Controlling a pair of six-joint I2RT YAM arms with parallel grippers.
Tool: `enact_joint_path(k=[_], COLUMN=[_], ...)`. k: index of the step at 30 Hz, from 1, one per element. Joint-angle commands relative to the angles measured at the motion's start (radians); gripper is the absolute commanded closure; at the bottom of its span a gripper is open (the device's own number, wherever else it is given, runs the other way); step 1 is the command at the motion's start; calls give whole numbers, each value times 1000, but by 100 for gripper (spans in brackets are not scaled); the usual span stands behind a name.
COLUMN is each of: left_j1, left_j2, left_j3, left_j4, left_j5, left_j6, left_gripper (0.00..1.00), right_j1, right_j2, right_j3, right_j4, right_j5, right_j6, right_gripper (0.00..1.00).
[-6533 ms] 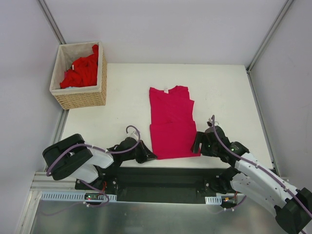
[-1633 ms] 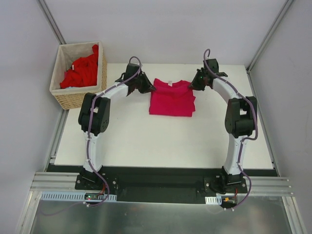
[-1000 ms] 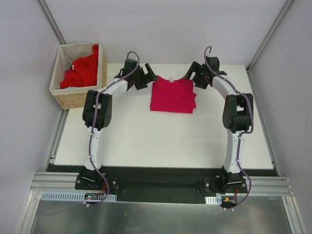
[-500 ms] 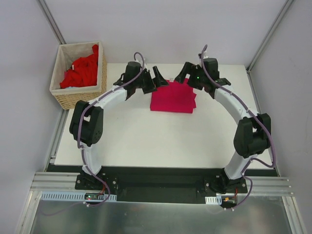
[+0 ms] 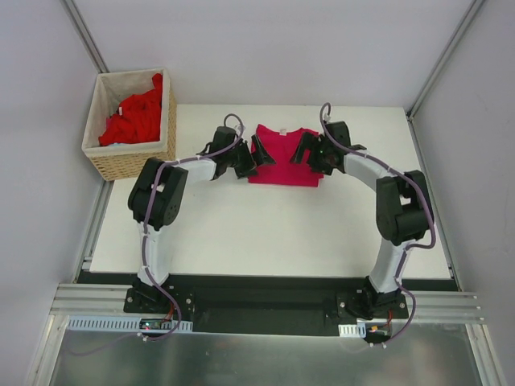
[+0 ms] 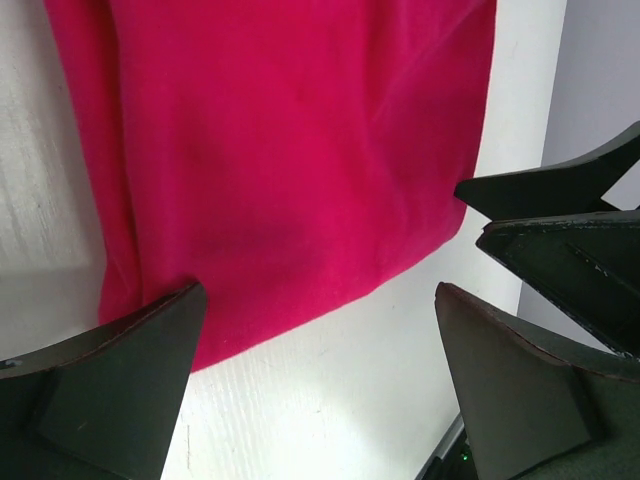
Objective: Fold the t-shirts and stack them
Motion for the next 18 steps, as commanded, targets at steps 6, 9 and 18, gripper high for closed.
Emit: enact_joint_path(k=[6, 9, 18], left_j1=[5, 5, -2], left_j2=[73, 64, -112], left_j3=[26, -27, -317], left_j4=[88, 93, 122], left_j5=[24, 15, -16], left_j6=[-8, -11, -17], left_gripper=[1, 1, 1], right_j1=[-7, 4, 47], right_j2=[64, 55, -37], right_j3=[-38, -97, -265], right_j4=[82, 96, 104], right_j5=[-25, -19, 9], right_j6=[33, 50, 75], right_gripper=[1, 1, 1])
